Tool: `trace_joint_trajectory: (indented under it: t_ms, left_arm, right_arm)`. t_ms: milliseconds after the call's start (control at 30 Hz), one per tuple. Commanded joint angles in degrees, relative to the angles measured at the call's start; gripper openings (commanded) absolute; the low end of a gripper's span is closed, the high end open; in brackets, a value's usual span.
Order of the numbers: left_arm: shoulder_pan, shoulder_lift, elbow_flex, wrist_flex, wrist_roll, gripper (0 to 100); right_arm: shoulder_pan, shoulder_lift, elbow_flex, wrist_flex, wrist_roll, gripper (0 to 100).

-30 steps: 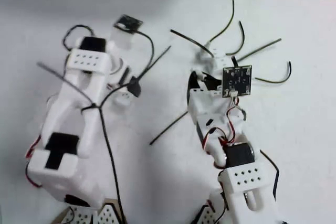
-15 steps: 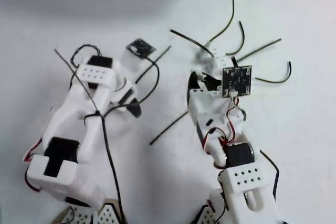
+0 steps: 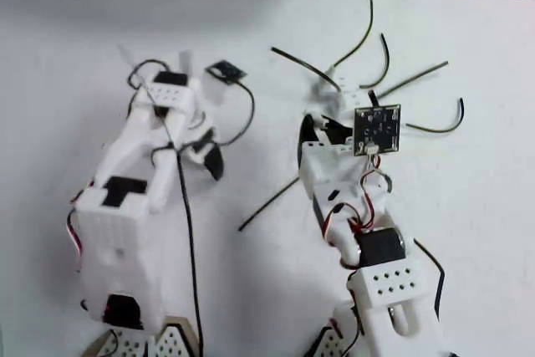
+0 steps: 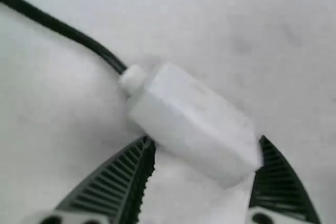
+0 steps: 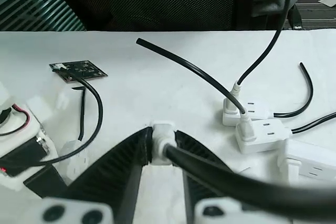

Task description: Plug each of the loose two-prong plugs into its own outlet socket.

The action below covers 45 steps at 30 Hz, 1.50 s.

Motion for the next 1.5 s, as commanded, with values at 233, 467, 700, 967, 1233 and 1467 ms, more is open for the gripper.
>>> trace_joint_trajectory:
  t_ms: [233, 467, 700, 967, 1233, 1467]
  left_arm:
    - [-11.03, 12.62, -31.82, 13.54, -0.44, 28]
    - [-12.53, 12.79, -44.92, 23.74, -0.35, 28]
    - [-10.15, 13.49, -44.84, 21.45, 5.19, 28]
    - [-4.79, 13.49, -34.11, 9.23, 13.36, 28]
    - [-3.56, 13.41, -25.76, 3.87, 14.59, 20]
    - [-1.27, 12.88, -25.41, 6.68, 6.59, 12]
  right_arm:
    - [0.22, -0.48, -0.53, -0.75, -0.09, 1.7]
    - [0.31, -0.48, -0.53, -0.75, -0.09, 1.7]
    - [0.31, -0.48, -0.53, -0.75, -0.09, 1.7]
    - [0.31, -0.48, -0.53, -0.75, -0.09, 1.7]
    - [0.48, -0.48, -0.53, -0.75, 0.00, 1.7]
    - [0.66, -0.48, -0.53, -0.84, 0.00, 1.7]
